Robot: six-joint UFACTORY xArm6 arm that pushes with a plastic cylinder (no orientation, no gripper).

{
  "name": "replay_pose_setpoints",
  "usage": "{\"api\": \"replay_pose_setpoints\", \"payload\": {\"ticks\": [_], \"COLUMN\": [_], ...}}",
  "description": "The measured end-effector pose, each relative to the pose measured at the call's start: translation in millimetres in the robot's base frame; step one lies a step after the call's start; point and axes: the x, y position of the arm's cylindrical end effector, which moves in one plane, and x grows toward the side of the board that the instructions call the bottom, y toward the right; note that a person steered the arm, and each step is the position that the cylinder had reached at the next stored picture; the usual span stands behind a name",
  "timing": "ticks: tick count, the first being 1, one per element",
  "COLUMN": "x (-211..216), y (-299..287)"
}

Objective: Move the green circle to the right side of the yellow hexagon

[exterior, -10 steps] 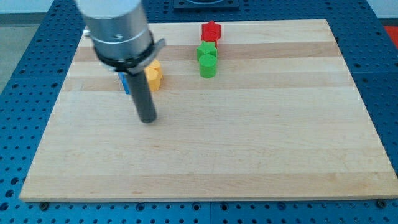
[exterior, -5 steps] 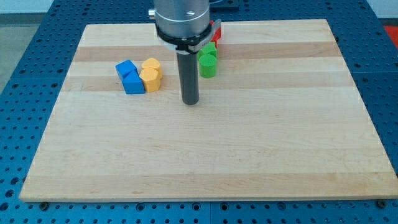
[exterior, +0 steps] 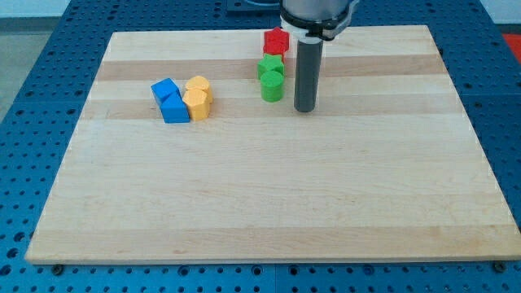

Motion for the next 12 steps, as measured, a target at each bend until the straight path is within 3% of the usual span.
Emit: {"api": "replay_pose_setpoints", "payload": {"ticks": [5, 9, 12], "x": [-48, -48, -36], "y": [-11, -69, -70]}}
